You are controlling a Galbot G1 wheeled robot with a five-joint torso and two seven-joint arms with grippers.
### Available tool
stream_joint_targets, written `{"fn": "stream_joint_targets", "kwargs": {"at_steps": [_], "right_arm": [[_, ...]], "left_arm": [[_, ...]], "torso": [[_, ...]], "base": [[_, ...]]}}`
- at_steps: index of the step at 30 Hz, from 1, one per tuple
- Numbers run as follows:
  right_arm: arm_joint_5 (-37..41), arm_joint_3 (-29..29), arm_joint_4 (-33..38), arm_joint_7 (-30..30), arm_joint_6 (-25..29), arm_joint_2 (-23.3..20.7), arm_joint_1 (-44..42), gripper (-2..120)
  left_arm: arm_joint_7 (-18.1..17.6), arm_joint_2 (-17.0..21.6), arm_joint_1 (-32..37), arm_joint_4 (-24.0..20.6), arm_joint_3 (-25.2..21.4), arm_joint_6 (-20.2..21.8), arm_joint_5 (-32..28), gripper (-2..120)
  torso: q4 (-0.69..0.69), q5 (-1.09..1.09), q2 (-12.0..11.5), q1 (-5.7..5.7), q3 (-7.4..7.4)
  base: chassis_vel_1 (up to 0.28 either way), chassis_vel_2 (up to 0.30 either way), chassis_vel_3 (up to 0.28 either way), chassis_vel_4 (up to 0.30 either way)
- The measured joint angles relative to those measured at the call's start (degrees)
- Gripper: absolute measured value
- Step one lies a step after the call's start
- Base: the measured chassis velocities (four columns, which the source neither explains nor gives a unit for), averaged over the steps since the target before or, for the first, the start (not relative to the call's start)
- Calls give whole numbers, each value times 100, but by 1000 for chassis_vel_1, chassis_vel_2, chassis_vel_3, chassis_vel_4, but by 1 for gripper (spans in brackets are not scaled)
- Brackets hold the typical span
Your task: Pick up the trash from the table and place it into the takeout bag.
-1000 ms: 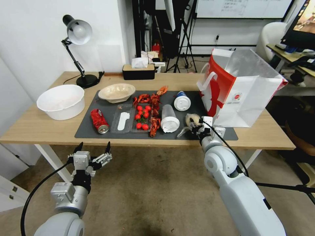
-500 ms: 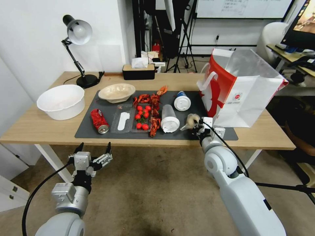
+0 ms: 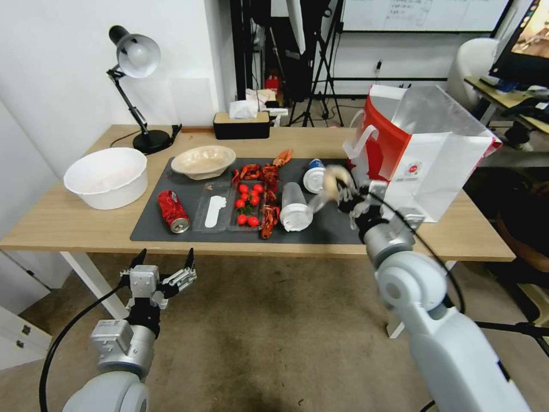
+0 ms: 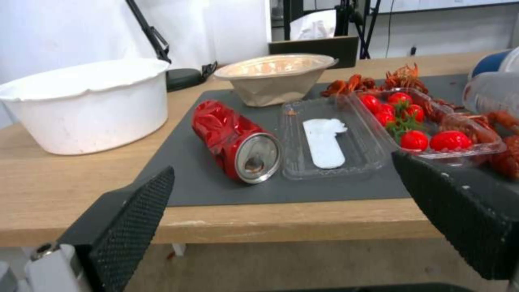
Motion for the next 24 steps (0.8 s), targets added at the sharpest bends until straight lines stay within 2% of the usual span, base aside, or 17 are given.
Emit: {"fn": "stream_joint_targets", "kwargs": {"at_steps": [6, 12, 18, 24], "right_arm": [[703, 520, 39, 313, 142, -692, 882, 4], [835, 634, -217, 673, 104, -1014, 1285, 4], [866, 660, -327, 821, 56, -1108, 1426, 4], [902, 573, -1321, 1673, -335, -1457, 2149, 4]], "left_arm": [[-2, -19, 36, -30, 3, -34, 27, 100], [-2, -49, 49, -38, 29, -59, 65, 100], [-2, -56, 53, -40, 44, -68, 78, 100], [1, -89, 79, -52, 95, -149, 139, 100]], "torso": [[0, 2, 0, 0, 0], [0, 2, 0, 0, 0], [-1, 2, 0, 0, 0], [-2, 1, 0, 0, 0]], "base": [[0, 0, 0, 0], [0, 0, 0, 0], [0, 0, 0, 0], [0, 0, 0, 0]]}}
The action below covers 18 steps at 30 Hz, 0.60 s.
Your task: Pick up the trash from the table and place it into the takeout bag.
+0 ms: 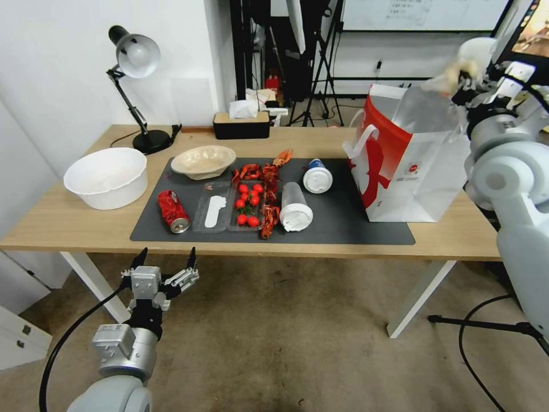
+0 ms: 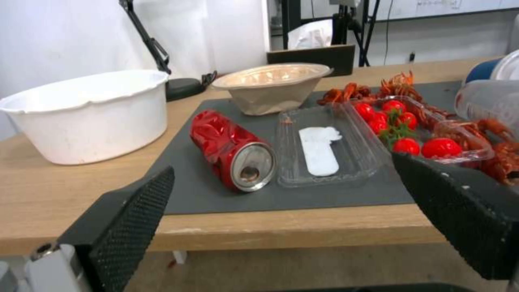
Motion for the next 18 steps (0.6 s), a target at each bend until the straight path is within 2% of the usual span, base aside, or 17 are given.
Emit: {"fn": "stream_joint_targets", "kwargs": {"at_steps": [3, 5, 6, 9, 11, 13, 14, 16, 18], "right_arm": [[38, -130, -346, 275, -74, 16, 172, 5], [80, -225, -610, 467, -211, 111, 296, 14], [80, -225, -610, 467, -211, 111, 296, 14], [211, -327, -803, 679, -436, 260, 408, 28], [226, -344, -823, 701, -472, 285, 425, 32], [246, -381, -854, 748, -597, 335, 463, 44], [246, -381, -854, 748, -597, 335, 463, 44], [246, -392, -857, 758, -654, 345, 471, 53], [246, -392, -857, 759, -658, 345, 472, 55]], "left_arm": [[0, -7, 11, 0, 1, -35, 8, 100], [2, -9, 25, -1, 1, -64, 35, 100], [2, -9, 25, -1, 1, -64, 35, 100], [3, -15, 41, -2, -9, -94, 59, 100], [3, -17, 44, -2, -9, -100, 64, 100], [4, -32, 46, 2, -9, -115, 86, 100], [4, -32, 46, 2, -9, -115, 86, 100], [6, -40, 43, 11, -5, -119, 95, 100], [6, -41, 42, 12, -4, -119, 96, 100]], "torso": [[2, 1, 0, 0, 0], [2, 1, 0, 0, 0], [2, 1, 0, 0, 0], [2, 0, 0, 0, 0], [2, -1, 0, 0, 0], [1, -1, 0, 0, 0], [1, -1, 0, 0, 0], [1, -1, 1, 0, 0], [1, -1, 1, 0, 0]], "base": [[0, 0, 0, 0], [0, 0, 0, 0], [0, 0, 0, 0], [0, 0, 0, 0], [0, 0, 0, 0], [0, 0, 0, 0], [0, 0, 0, 0], [0, 0, 0, 0], [0, 0, 0, 0]]}}
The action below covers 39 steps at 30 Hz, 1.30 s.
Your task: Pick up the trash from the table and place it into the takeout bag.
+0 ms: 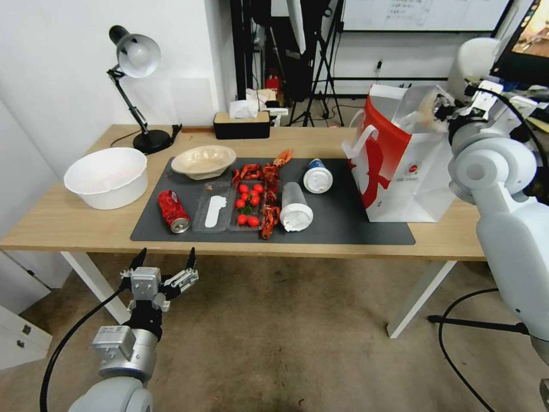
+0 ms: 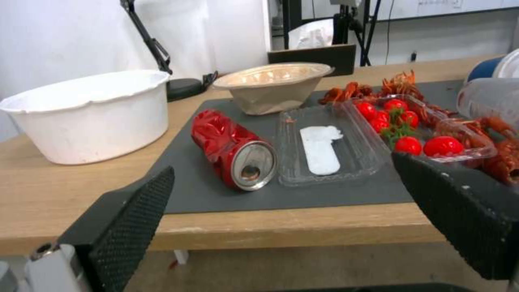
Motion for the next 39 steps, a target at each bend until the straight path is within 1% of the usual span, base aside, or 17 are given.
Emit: {"fn": "stream_joint_targets", "kwargs": {"at_steps": [6, 7, 10, 12, 14, 15, 17, 19, 20, 24, 25, 28, 29, 33, 34, 36, 39], "right_arm": [[53, -2, 36, -72, 21, -50, 44, 84], [53, -2, 36, -72, 21, -50, 44, 84], [453, 95, 404, -549, 614, -154, -4, 96], [557, 143, 585, -745, 771, -211, -79, 98], [720, 262, 1141, -1187, 1059, -352, -358, 100], [720, 262, 1141, -1187, 1059, -352, -358, 100], [714, 373, 1794, -1669, 1257, -523, -952, 100], [291, 494, 2370, -2153, 1401, -663, -1787, 100], [291, 494, 2370, -2153, 1401, -663, -1787, 100], [-634, 495, 3095, -2482, 1521, -730, -3143, 100], [-634, 495, 3095, -2482, 1521, -730, -3143, 100], [-1542, 377, 3310, -2536, 1622, -531, -3917, 100], [-1542, 377, 3310, -2536, 1622, -531, -3917, 100], [-2507, 247, 3361, -2576, 1932, -203, -4887, 100], [-2507, 247, 3361, -2576, 1932, -203, -4887, 100], [-3032, 213, 3256, -2577, 2311, 20, -5405, 100], [-3175, 192, 3215, -2576, 2437, 82, -5553, 100]], "left_arm": [[6, -18, -29, 44, 34, -4, 27, 100], [6, -18, -29, 44, 34, -4, 27, 100], [7, -20, -35, 54, 41, -4, 29, 100], [7, -19, -34, 54, 40, -4, 29, 100], [8, -8, -36, 55, 32, -4, 28, 100], [8, -8, -36, 55, 32, -4, 28, 100], [8, 17, -38, 50, 9, -5, 5, 100], [6, 59, -35, 40, -30, -5, -42, 100], [6, 59, -35, 40, -30, -5, -42, 100], [4, 131, -15, 15, -71, -6, -111, 100], [4, 131, -15, 15, -71, -6, -111, 100], [1, 182, -1, 10, -84, -9, -147, 100], [1, 182, -1, 10, -84, -9, -147, 100], [-1, 245, 14, 9, -130, -29, -219, 100], [-1, 245, 14, 9, -130, -29, -219, 100], [-3, 282, 13, 14, -157, -40, -255, 100], [-3, 292, 10, 19, -161, -43, -262, 100]], "torso": [[-1, 1, 0, 0, 0], [-1, 1, 0, 0, 0], [1, -2, 0, 0, -1], [0, 0, 0, 0, -1], [-1, 0, 0, 0, -1], [-1, 0, 0, 0, -1], [1, -1, 0, 0, -1], [0, 1, 0, 0, -1], [0, 1, 0, 0, -1], [-2, -1, 1, -1, -2], [-2, -1, 1, -1, -2], [1, -2, 0, -1, -2], [1, -2, 0, -1, -2], [0, 0, 1, -1, -1], [0, 0, 1, -1, -1], [-1, 0, 1, -1, -1], [0, 0, 0, -1, -1]], "base": [[0, 0, 0, 0], [0, 0, 0, 0], [0, 0, 0, 0], [0, 0, 0, 0], [0, 0, 0, 0], [0, 0, 0, 0], [0, 0, 0, 0], [0, 0, 0, 0], [0, 0, 0, 0], [0, 0, 0, 0], [0, 0, 0, 0], [0, 0, 0, 0], [0, 0, 0, 0], [0, 0, 0, 0], [0, 0, 0, 0], [0, 0, 0, 0], [0, 0, 0, 0]]}}
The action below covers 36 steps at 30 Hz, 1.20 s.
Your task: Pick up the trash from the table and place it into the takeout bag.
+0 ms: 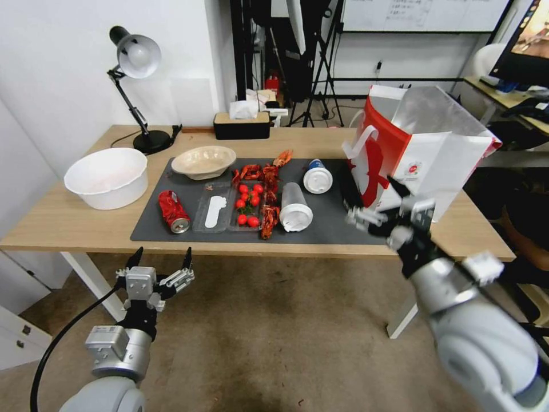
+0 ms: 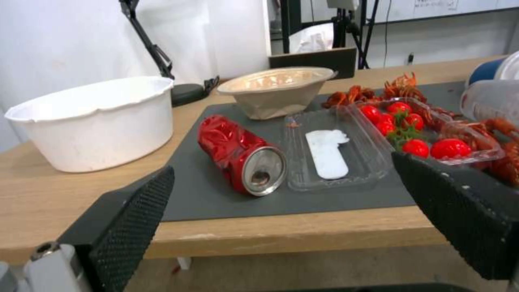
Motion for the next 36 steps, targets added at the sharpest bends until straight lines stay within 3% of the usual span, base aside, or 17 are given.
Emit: {"fn": "stream_joint_targets", "kwargs": {"at_steps": [15, 25, 36], "right_arm": [[-1003, -329, -522, 255, 881, 493, -836, 100], [-1392, -621, -1449, 415, 1643, 793, -1142, 100], [-1404, -830, -1589, 525, 1621, 903, -974, 100]], "left_arm": [[-5, 82, -24, 69, -22, -33, -75, 100], [-12, 162, -66, 172, -30, -90, -125, 100], [-15, 215, -97, 298, -115, -204, -203, 100]], "torso": [[0, -1, -1, 0, 0], [0, 0, -1, 0, 1], [0, -1, -1, 0, 1]], "base": [[0, 0, 0, 0], [0, 0, 0, 0], [0, 0, 0, 0]]}}
